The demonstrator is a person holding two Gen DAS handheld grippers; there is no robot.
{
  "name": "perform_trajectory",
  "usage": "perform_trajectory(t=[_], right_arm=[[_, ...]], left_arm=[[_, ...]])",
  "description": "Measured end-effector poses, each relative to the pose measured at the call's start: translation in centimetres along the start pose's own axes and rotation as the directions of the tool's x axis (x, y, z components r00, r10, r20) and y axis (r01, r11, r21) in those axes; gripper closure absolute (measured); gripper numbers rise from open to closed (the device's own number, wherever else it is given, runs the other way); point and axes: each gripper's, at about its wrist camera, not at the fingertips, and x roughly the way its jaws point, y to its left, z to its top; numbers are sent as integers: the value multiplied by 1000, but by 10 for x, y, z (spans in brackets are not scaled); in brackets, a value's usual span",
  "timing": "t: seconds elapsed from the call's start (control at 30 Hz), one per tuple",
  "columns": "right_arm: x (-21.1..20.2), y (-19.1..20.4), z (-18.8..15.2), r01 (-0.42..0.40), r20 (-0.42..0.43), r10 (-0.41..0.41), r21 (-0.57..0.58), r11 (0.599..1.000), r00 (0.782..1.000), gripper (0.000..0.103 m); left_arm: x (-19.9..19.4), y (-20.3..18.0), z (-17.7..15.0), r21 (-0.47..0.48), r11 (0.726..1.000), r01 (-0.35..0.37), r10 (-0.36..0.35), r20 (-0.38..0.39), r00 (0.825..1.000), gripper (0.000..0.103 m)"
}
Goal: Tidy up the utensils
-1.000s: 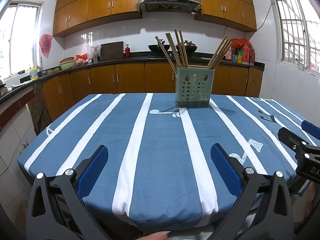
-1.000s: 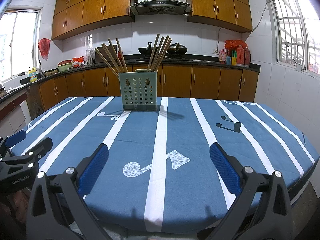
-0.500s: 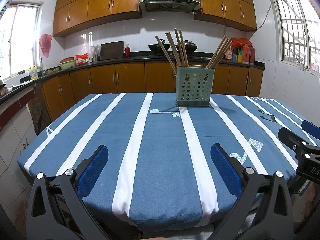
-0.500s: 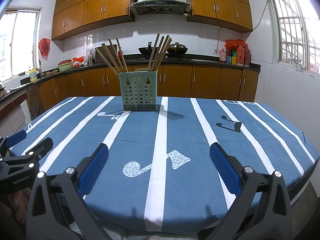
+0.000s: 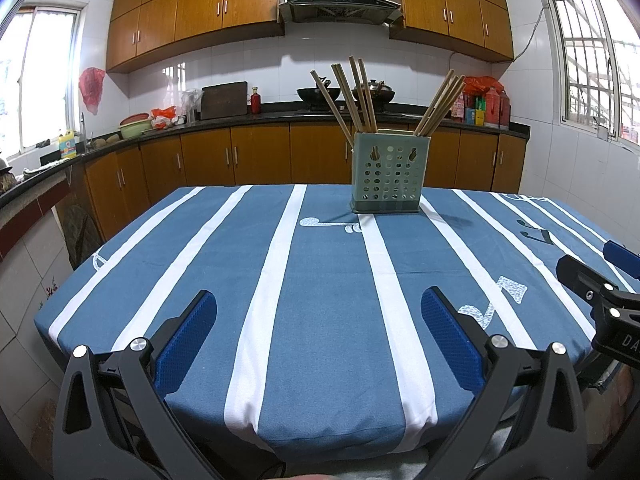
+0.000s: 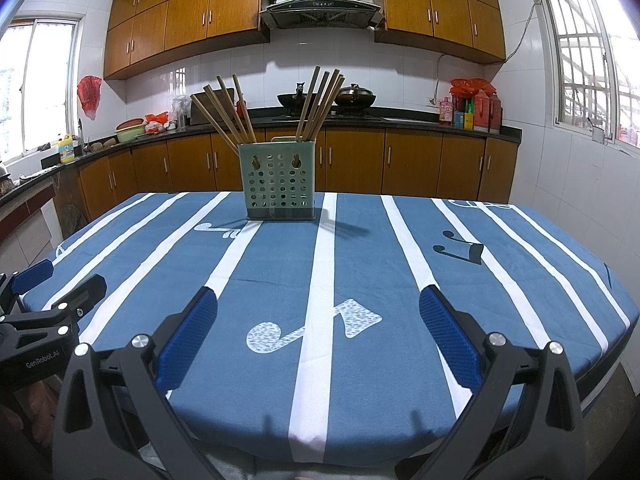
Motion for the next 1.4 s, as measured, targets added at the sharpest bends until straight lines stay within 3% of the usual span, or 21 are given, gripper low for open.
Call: perform_trajectory(t=[1.4], right_arm=[[-1, -1, 2, -1, -1, 1, 2, 1000, 1000, 4]], left_arm=[[0, 1, -3, -2, 1000, -1, 1, -4, 1000, 2]])
